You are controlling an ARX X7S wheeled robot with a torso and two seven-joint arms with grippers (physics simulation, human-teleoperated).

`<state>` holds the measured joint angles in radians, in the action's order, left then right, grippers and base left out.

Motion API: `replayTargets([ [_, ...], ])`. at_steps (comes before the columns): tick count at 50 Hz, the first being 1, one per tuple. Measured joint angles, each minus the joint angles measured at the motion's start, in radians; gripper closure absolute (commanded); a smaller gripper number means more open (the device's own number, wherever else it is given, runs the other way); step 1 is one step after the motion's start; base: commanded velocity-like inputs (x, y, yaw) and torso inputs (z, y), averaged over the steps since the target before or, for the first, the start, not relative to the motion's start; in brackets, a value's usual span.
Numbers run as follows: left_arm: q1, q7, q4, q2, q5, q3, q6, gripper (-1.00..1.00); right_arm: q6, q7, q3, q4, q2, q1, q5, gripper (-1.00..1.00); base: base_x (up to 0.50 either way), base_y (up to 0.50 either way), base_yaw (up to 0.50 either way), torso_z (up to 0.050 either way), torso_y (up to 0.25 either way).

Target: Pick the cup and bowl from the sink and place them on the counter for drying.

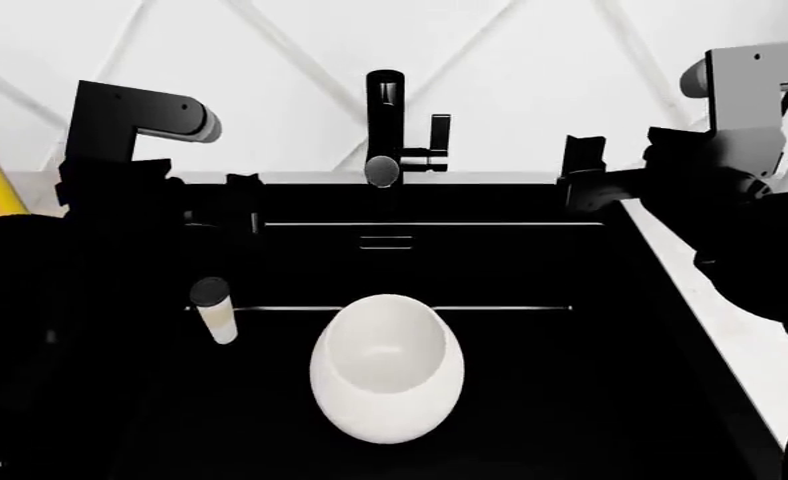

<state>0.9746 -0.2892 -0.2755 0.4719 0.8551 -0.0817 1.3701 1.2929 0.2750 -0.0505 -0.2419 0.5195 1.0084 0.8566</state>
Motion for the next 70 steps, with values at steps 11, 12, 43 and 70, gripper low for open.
replayTargets([
  [11,-0.034,-0.020,0.004,0.002,0.010,0.009,0.011,-1.00,0.005,0.003,-0.005,0.005,-0.004,-0.009,0.010,-1.00,0.00,0.00,0.00,0.000,0.000],
  [12,-0.039,-0.022,0.004,0.002,0.012,0.011,0.012,-1.00,0.005,0.004,-0.006,0.006,-0.005,-0.009,0.010,-1.00,0.00,0.00,0.00,0.000,0.000],
  [43,-0.247,-0.089,0.072,-0.028,-0.068,-0.012,-0.108,-1.00,-0.010,0.008,-0.019,0.017,-0.011,-0.053,0.024,-1.00,0.00,0.00,0.00,0.000,0.000],
  [70,-0.269,-0.021,0.393,-0.072,-0.262,-0.116,-0.433,-1.00,-0.040,0.007,-0.026,0.021,-0.011,-0.086,0.027,-1.00,0.00,0.00,0.00,0.000,0.000],
])
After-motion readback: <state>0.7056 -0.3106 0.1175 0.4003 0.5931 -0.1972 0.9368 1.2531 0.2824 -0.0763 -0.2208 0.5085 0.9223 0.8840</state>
